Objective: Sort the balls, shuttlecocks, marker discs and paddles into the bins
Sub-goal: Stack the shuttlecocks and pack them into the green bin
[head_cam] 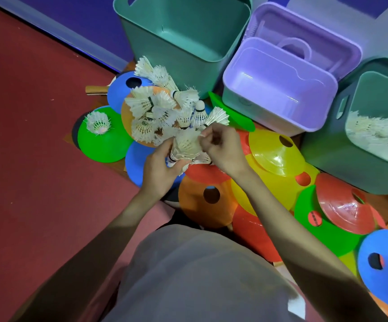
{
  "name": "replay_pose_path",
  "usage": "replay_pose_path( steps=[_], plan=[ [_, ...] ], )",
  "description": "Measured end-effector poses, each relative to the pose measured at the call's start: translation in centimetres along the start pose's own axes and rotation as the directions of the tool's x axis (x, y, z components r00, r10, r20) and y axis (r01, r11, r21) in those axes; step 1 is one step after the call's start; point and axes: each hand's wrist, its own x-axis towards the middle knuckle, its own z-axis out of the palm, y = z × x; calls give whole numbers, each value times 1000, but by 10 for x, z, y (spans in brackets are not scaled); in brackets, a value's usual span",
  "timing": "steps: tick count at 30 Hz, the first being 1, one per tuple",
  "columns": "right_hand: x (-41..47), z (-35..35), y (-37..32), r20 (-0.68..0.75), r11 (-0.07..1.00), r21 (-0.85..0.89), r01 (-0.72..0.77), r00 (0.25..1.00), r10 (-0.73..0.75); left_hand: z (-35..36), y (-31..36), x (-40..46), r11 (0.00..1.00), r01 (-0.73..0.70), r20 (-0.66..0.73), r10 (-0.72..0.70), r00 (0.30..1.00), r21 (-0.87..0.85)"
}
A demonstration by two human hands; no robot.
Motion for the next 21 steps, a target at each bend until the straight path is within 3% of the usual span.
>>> replay_pose_path(
  steps=[4,7,11,15,17,21],
  plan=[
    [-5,10,-6,-19,992,102,69,998,-67,-3,-3,0,999,27,-96,-32,995,-46],
    [-4,12,0,-73,990,140,27,997,-17,-9,-6,0,996,38,-215,-55,975,-81],
    [-8,28,29,48,996,-86,-8,999,12,-14,-13,3,993,50,-283,-80,956,-110],
    [-15,51,41,206,923,-385,22,977,63,-14,-16,3,990,64,-280,-98,955,-129],
    [-14,59,41,218,874,-482,61,975,52,-14,-16,2,990,69,-265,-100,959,-125],
    [-10,59,40,157,865,-499,62,987,20,-13,-13,-1,992,51,-257,-79,963,-112]
  ],
)
